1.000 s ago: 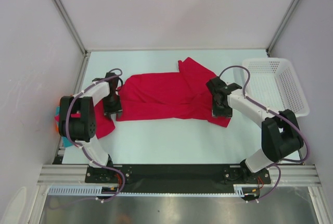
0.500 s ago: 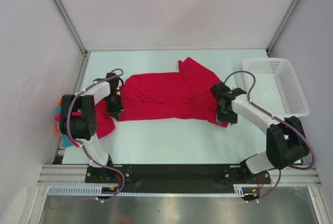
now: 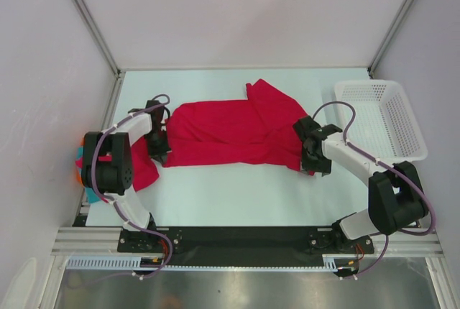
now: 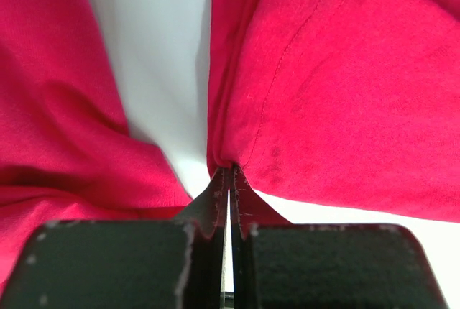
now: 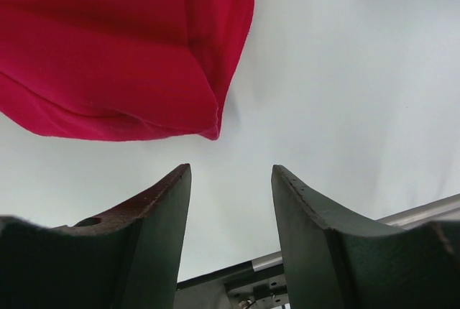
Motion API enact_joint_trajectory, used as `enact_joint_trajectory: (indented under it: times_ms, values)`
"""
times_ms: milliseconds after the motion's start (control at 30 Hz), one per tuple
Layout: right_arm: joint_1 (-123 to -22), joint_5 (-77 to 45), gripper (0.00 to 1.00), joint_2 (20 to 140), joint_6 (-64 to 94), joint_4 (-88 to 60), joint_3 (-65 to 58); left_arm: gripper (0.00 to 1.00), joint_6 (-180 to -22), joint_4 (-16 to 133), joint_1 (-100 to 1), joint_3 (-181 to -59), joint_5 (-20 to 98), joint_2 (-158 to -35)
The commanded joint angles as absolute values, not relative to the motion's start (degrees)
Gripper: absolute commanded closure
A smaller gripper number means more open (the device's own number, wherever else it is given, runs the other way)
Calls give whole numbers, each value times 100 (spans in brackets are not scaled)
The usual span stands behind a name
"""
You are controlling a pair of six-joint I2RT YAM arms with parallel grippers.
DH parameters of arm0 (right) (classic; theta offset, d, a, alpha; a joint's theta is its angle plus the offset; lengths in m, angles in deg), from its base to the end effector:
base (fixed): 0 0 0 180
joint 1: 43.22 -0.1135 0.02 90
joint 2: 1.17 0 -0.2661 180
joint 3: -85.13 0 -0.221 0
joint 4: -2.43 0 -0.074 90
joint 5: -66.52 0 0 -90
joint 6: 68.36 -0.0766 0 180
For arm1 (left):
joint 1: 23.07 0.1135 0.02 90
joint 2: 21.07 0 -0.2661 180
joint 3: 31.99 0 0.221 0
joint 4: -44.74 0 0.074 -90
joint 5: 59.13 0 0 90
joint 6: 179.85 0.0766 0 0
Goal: Fold and stack the t-shirts
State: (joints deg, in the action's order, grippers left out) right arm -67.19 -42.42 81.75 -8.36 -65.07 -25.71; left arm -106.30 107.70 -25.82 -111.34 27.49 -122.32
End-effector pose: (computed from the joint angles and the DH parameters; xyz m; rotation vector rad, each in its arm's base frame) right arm 0.2149 0.0683 0.1803 0.1855 2.8334 -0.3236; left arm 0.2903 -0.0094 0.1422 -0.3669 3.0204 0.0657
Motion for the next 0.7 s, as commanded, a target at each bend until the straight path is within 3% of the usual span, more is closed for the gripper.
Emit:
enact_joint_trajectory:
  times_ms: [0, 567, 633, 667]
  values:
    - [-6660, -4238, 45, 8075, -842, -6325, -2612, 100, -10672, 10760, -2510, -11217, 2647, -11828]
    - [-6555, -4088, 46, 9032, -578, -5508, -2401, 100, -10602, 10813, -2325, -11234, 2621, -11599]
    - [-6502, -4106, 51, 9129, -508, -5455, -2375, 100, -10593, 10813, -2325, -11243, 2612, -11608]
    - [-6476, -4106, 59, 9156, -473, -5446, -2366, 100, -10593, 10813, -2325, -11243, 2621, -11608]
